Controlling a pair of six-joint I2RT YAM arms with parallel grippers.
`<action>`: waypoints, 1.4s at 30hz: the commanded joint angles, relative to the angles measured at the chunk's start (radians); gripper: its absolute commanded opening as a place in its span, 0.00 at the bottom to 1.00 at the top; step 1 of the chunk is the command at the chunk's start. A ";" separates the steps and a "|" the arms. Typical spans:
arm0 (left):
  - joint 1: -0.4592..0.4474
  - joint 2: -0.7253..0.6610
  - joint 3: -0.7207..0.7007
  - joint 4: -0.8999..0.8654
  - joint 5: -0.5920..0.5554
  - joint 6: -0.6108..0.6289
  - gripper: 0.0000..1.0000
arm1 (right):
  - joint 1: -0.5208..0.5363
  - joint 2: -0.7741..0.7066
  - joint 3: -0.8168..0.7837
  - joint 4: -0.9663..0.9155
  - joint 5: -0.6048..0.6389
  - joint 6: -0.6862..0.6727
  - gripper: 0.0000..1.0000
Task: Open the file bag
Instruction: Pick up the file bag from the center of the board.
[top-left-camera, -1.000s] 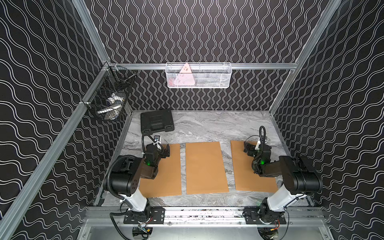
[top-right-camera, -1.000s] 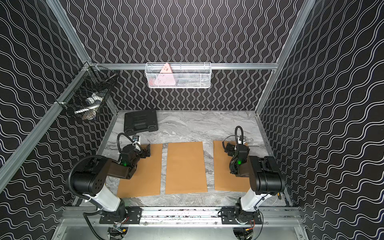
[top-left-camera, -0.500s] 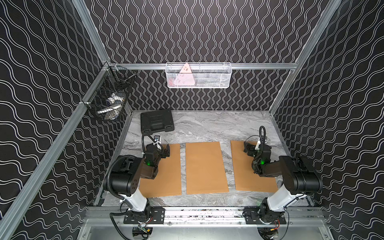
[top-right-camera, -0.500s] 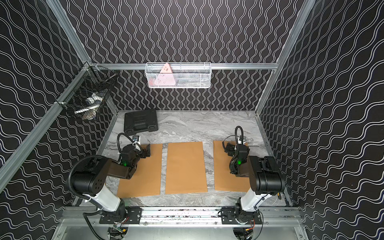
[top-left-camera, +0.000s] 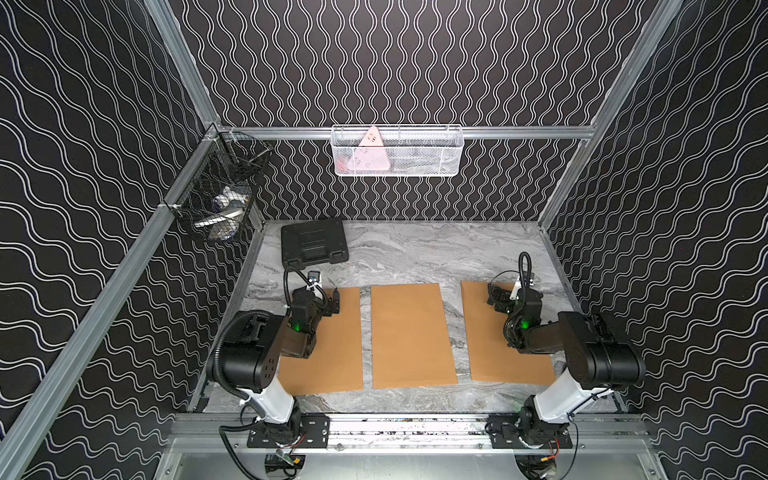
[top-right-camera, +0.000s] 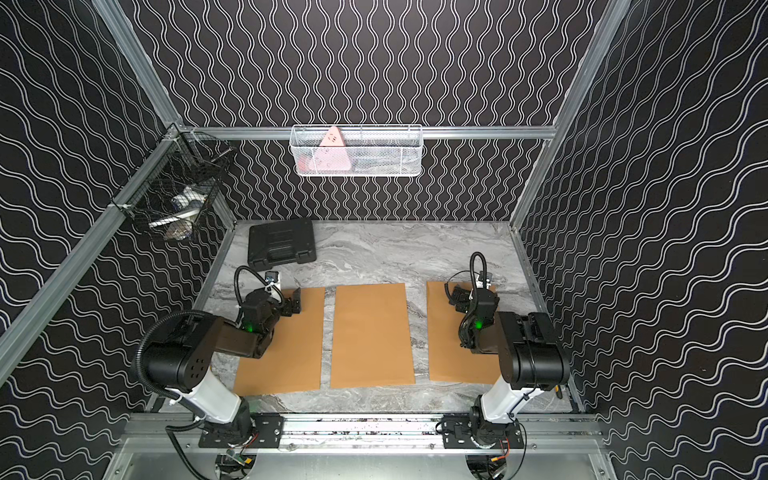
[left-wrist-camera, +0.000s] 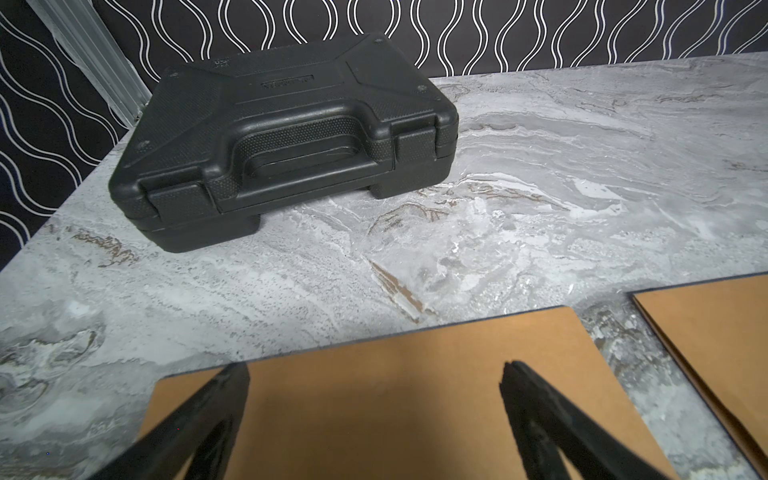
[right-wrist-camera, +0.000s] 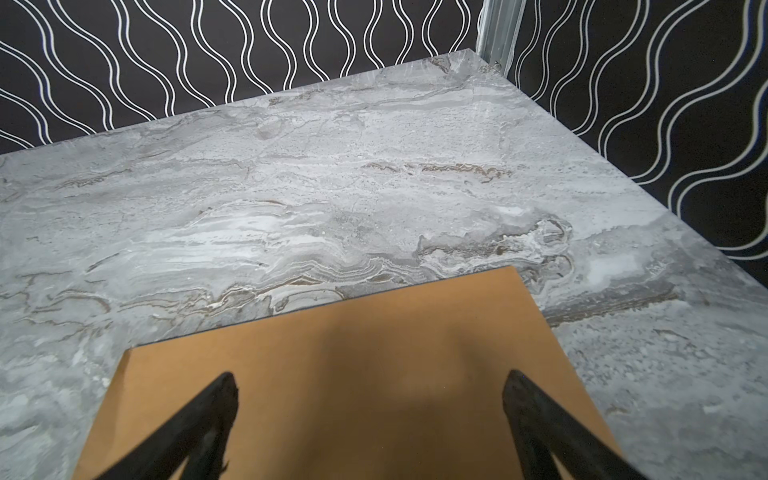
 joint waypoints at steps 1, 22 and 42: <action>0.001 0.001 0.002 0.032 0.001 0.016 0.99 | 0.000 0.001 0.004 0.047 -0.010 -0.004 1.00; -0.005 -0.265 0.350 -0.879 -0.050 -0.398 0.99 | -0.001 -0.363 0.367 -1.033 -0.090 0.398 1.00; -0.241 -0.383 0.415 -1.155 -0.009 -0.445 0.99 | 0.390 -0.577 0.467 -1.620 -0.070 0.596 1.00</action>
